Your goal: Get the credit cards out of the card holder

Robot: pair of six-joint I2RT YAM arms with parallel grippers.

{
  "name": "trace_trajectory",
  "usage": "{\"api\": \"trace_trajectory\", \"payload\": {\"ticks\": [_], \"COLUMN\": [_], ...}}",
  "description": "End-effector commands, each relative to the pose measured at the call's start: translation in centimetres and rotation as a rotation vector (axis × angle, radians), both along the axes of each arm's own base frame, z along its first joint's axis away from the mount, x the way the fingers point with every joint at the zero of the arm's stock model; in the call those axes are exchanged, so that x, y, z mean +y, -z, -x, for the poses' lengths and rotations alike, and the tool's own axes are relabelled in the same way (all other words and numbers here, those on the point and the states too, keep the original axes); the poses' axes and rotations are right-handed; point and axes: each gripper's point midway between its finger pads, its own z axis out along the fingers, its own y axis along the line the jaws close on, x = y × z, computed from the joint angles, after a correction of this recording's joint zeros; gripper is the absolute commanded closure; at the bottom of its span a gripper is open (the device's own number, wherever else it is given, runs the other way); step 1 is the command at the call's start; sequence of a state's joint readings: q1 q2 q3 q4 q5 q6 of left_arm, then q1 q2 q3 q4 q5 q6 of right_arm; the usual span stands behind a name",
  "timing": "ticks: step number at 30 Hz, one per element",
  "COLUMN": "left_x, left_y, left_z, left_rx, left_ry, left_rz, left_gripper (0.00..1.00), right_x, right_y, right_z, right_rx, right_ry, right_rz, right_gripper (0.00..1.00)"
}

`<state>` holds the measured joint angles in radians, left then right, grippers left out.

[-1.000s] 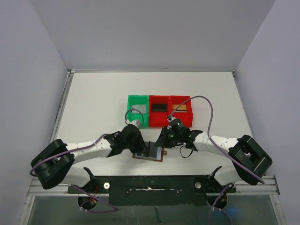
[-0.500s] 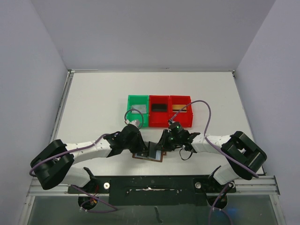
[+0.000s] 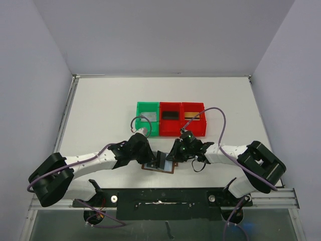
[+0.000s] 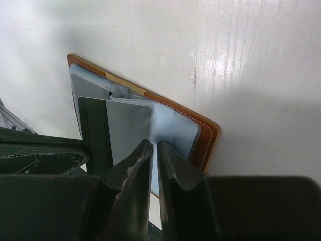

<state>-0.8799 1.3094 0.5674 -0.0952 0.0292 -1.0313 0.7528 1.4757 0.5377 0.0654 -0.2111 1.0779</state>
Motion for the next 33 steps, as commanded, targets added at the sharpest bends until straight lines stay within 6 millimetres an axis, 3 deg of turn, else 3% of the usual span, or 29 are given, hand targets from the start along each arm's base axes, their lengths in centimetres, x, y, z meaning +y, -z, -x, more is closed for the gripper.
{"api": "trace_trajectory", "payload": {"ticks": [1,11,18,21,29,33], "left_x": [-0.6,-1.5,-2.0,-2.1,-1.8,-2.1], "left_y": [-2.2,-1.7,-1.5,-1.6,-1.5,-1.3], "left_z": [-1.3,-0.8,-0.8,-0.7,-0.7,-0.6], "left_rx": [-0.063,-0.043,-0.037,-0.037,-0.038,-0.029], "left_ry": [-0.011,0.037,0.055,0.058,0.05,0.055], "left_rz": [0.038,0.069,0.08,0.082,0.075,0.089], "left_gripper": [1.0,1.0,1.0,1.0,1.0,1.0], "right_x": [-2.8,-0.7,2.3,2.6,-0.9,-1.7], "right_y": [1.6,-3.0,-5.8,-4.9,-0.2,0.9], "right_z": [0.6,-0.8,-1.5,-1.6,0.5,1.4], "right_rx": [0.016,-0.097,-0.157,-0.132,-0.014,0.012], "right_ry": [0.025,-0.05,-0.117,-0.108,-0.024,-0.019], "right_rz": [0.143,0.061,-0.017,0.013,0.152,0.168], "right_gripper": [0.87,0.86,0.76,0.76,0.76,0.77]}}
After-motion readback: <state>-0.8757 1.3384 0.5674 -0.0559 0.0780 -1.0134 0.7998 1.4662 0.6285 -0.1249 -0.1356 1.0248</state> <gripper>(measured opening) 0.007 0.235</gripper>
